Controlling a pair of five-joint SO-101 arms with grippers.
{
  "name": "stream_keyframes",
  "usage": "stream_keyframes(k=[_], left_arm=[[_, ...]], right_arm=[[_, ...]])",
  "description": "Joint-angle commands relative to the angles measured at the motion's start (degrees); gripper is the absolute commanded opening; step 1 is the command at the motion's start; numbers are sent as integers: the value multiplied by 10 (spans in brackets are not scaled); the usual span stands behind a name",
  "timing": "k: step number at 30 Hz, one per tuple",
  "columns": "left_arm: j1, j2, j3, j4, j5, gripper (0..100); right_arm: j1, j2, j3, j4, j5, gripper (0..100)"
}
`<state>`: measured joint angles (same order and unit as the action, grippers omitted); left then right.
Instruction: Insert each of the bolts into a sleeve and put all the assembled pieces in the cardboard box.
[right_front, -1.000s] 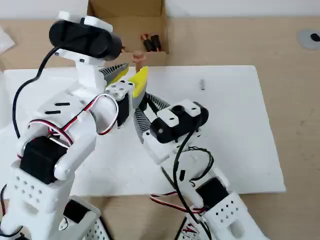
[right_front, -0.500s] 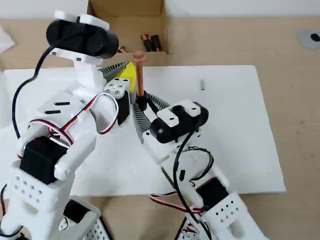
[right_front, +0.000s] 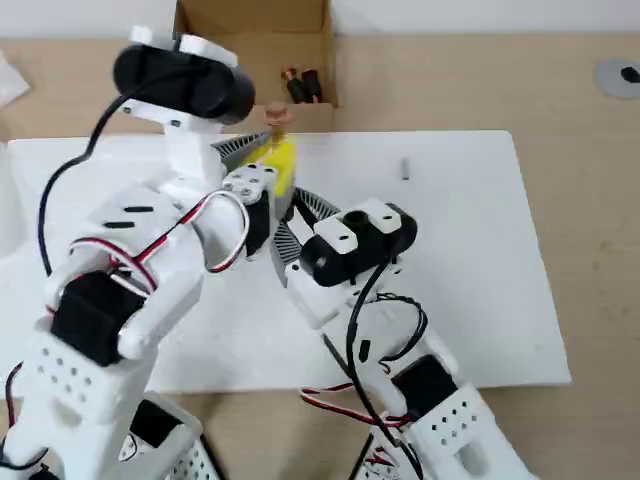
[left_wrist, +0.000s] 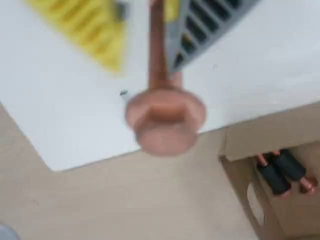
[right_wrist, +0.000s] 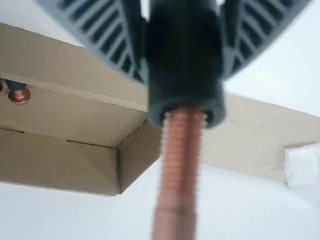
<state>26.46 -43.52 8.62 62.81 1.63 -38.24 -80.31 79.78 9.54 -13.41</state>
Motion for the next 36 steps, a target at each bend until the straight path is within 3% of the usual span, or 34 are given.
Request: stream_keyframes(k=[1,7,12,16,26,36], left_arm=[[5,-6,-1,-13,2,132],[-9,-4,2,-25,1,133],[-27,-4,56,-101,3,130],[-25,-4,76,-126,0,16],[-24,-10,73,-121,0,3],[4,-29,27,-33,21,2]], right_arm=[[4,-14,-7,-3,12,9],[3,-14,-7,-4,14,9],[3,-14,-7,-4,14,9],[3,-14,-7,-4,14,9],[3,-14,-7,-4,14,9],[3,-14,-7,-4,14,9]])
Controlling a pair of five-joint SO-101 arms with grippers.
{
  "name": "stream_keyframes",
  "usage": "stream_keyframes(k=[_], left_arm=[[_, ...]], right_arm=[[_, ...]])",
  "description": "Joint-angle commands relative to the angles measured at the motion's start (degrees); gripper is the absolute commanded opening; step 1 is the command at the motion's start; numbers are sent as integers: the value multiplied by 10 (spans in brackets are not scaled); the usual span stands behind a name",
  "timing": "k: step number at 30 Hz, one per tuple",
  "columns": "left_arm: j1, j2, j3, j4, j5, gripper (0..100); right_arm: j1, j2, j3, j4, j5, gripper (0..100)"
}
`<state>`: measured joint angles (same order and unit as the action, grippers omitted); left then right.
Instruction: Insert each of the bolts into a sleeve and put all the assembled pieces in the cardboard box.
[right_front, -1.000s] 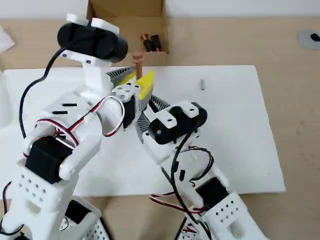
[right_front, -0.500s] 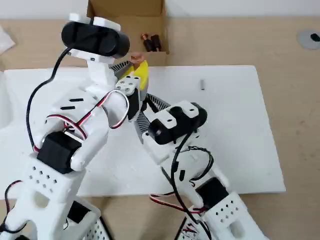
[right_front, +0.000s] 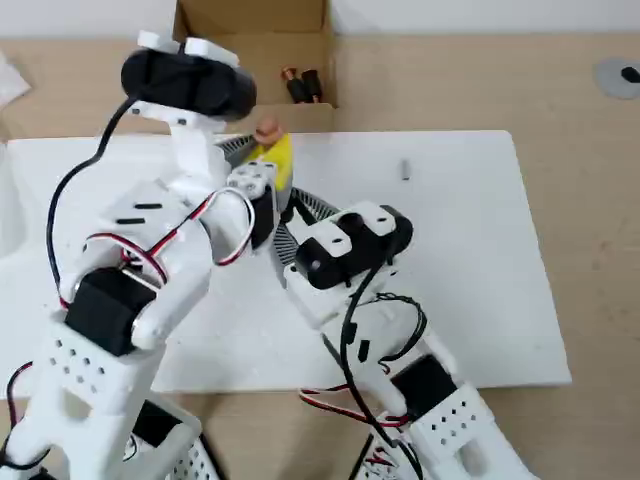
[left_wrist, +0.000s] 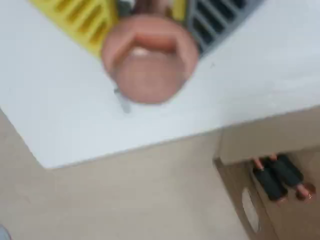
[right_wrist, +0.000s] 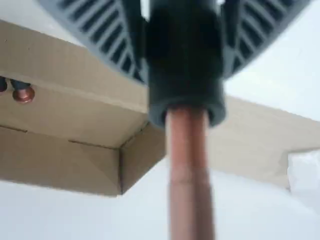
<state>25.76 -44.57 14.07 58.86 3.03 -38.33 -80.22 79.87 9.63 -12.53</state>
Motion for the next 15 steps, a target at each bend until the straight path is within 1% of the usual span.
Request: stream_keyframes(k=[1,7,15], left_arm=[[11,-26,-26,9,7,2],[11,-55,1,5,7,3],[47,-57,-2,3,7,6]], right_arm=[[5,-15,-7,-4,5,9],[5,-15,-7,-4,5,9],[5,-15,-7,-4,5,9]])
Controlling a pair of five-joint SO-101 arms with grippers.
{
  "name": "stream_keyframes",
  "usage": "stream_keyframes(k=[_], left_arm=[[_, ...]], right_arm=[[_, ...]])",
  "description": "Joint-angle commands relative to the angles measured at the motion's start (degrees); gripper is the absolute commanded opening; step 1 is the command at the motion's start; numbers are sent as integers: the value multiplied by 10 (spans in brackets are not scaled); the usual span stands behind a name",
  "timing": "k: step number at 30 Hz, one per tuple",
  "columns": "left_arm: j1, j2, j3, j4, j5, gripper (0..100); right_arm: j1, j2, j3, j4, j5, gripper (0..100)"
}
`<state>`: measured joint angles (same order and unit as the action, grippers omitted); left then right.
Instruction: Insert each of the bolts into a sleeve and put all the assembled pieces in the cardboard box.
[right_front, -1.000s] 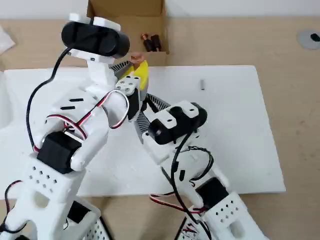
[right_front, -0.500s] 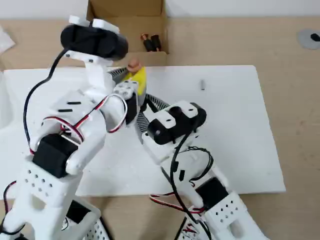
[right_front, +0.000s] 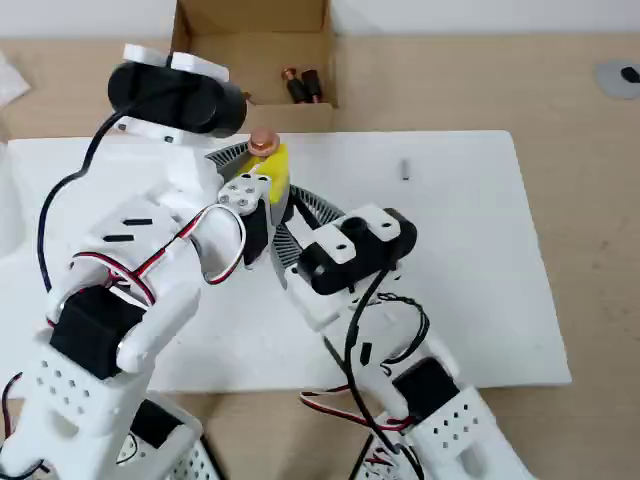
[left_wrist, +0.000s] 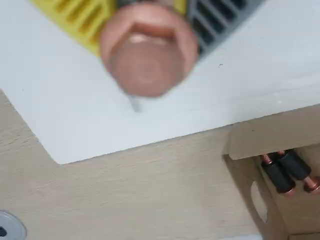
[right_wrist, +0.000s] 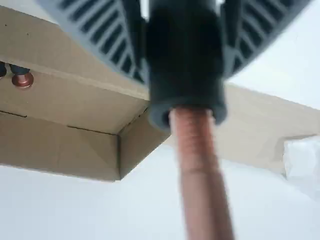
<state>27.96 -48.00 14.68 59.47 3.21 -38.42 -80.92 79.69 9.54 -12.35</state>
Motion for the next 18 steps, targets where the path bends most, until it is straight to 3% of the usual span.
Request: stream_keyframes(k=[1,4,9,15,18], left_arm=[[25,-22,-8,-5,5,6],[20,-22,-4,-31,5,16],[20,-23,-7,11,27,143],[17,-23,-3,12,57,163],[-17,-22,-7,13,57,171]], right_arm=[[6,-7,-6,-4,4,9],[6,-7,-6,-4,4,9],[7,-7,-7,-4,4,9],[7,-7,-7,-4,4,9],[7,-7,-7,-4,4,9]])
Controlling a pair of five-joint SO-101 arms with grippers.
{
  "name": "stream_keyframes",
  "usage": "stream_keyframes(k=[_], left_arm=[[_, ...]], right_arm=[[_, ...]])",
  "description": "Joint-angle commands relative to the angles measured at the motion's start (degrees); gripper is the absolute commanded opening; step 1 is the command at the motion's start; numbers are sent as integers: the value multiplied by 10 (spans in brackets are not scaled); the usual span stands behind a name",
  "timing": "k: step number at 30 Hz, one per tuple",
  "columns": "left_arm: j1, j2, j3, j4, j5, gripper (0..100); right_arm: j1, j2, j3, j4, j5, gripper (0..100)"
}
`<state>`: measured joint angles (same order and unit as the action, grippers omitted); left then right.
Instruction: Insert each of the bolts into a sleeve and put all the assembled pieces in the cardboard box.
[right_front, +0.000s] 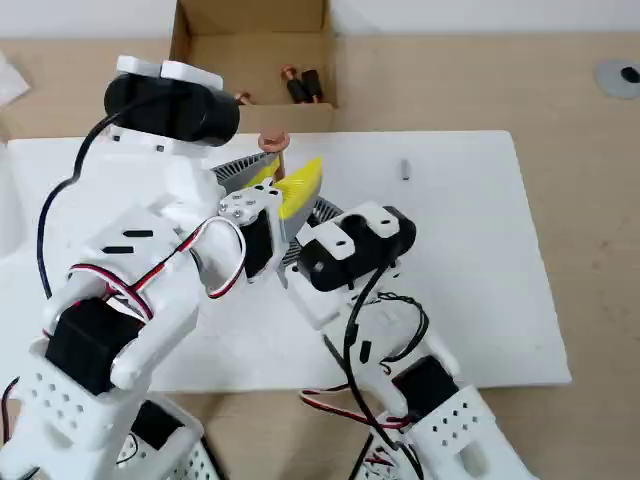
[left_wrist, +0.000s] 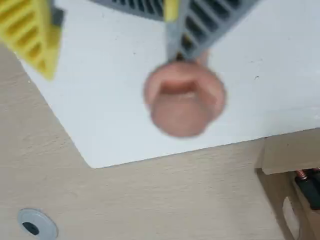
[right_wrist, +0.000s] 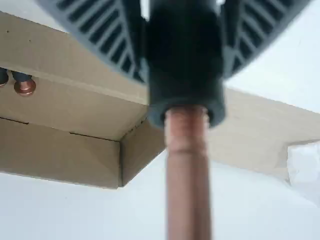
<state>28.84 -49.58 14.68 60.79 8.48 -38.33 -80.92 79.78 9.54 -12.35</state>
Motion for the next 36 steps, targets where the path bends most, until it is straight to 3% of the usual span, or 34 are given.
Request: stream_keyframes(k=[1,26,30,36], left_arm=[[-34,-7,-7,-1,4,171],[-52,-7,-101,42,37,161],[-114,-2,-99,47,18,7],[-208,-7,-73,97,-20,2]], right_arm=[[7,-7,-7,-4,4,9],[7,-3,-7,-4,3,9],[17,29,-27,43,1,9],[93,212,-208,66,-1,9]])
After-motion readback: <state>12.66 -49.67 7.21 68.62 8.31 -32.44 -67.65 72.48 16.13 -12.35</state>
